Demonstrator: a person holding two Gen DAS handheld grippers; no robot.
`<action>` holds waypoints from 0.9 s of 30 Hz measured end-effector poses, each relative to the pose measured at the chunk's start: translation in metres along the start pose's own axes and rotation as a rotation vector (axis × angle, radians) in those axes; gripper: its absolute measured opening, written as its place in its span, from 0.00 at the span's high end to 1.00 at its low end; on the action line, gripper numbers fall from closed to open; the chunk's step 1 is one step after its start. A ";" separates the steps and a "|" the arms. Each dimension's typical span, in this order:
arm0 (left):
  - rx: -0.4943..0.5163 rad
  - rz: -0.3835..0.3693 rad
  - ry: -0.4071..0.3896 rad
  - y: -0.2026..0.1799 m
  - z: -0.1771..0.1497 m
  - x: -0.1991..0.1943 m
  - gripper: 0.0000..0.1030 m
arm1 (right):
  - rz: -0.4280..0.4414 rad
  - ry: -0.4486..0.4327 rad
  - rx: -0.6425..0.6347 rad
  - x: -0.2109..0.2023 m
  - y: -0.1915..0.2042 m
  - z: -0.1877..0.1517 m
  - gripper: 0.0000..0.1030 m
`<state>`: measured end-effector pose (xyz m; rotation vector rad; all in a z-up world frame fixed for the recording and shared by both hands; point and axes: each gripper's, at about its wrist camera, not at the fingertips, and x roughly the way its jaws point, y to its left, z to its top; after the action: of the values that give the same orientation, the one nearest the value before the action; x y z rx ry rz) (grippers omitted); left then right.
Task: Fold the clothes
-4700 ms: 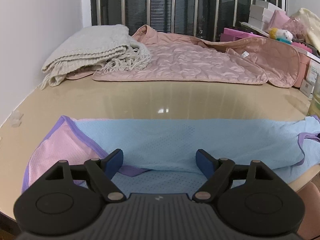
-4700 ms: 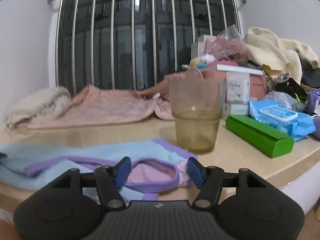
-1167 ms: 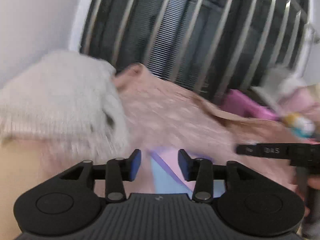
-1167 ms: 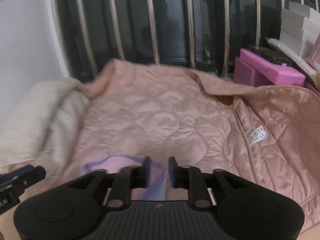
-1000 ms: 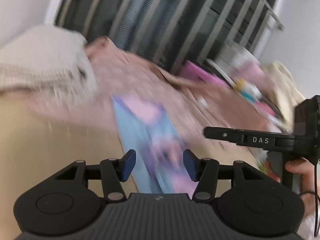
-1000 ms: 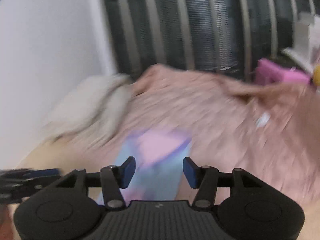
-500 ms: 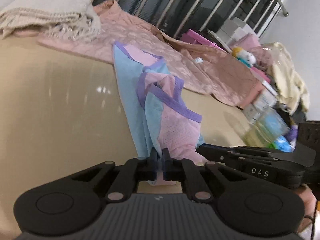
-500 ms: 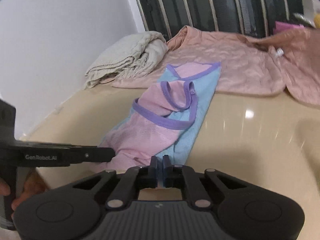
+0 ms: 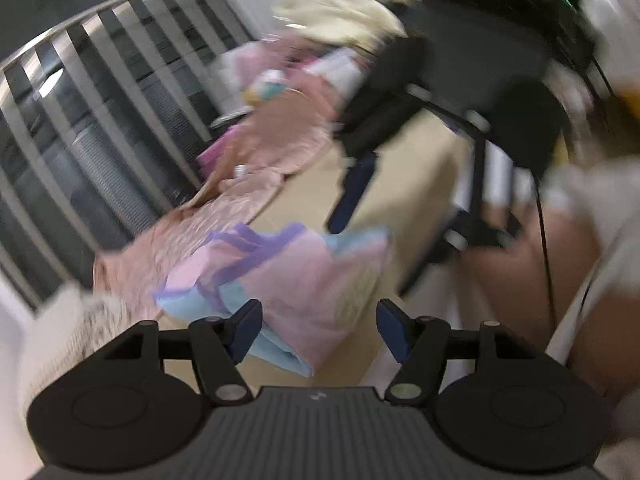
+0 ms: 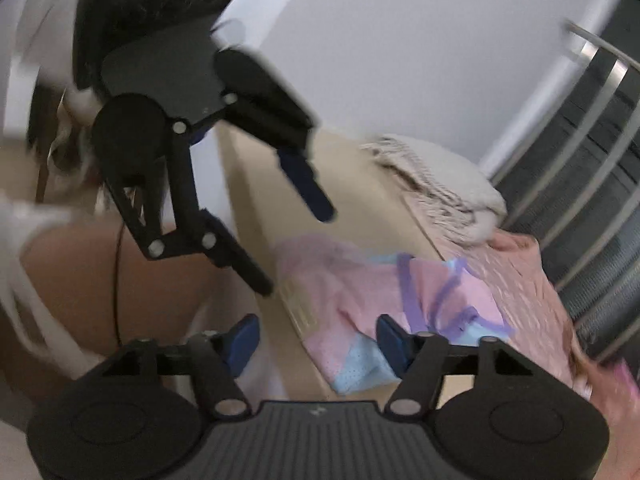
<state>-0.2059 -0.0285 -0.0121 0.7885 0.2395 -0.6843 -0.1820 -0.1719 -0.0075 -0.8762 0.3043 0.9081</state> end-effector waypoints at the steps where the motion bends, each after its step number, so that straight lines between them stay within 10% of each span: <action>1: -0.008 -0.011 0.005 0.002 -0.001 0.000 0.39 | 0.004 0.023 -0.027 0.008 -0.001 -0.001 0.67; 8: -0.070 -0.089 0.039 0.014 -0.007 -0.001 0.86 | 0.062 0.038 0.096 -0.002 -0.007 -0.003 0.94; 11: -0.073 -0.098 0.015 0.012 -0.006 -0.011 0.80 | 0.066 -0.012 0.114 -0.025 -0.001 -0.004 0.88; 14: -0.043 -0.099 0.031 0.009 -0.008 -0.005 0.75 | 0.003 -0.016 0.003 -0.020 0.009 -0.005 0.57; 19: -0.164 -0.202 0.056 0.026 -0.004 -0.014 0.89 | 0.026 0.036 0.016 -0.008 0.005 -0.004 0.95; 27: -0.483 -0.394 -0.019 0.130 0.019 -0.010 0.89 | 0.254 -0.099 0.311 -0.052 -0.084 0.006 0.95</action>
<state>-0.1305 0.0285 0.0804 0.2704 0.5295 -0.9565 -0.1474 -0.2224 0.0702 -0.5107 0.4639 1.1005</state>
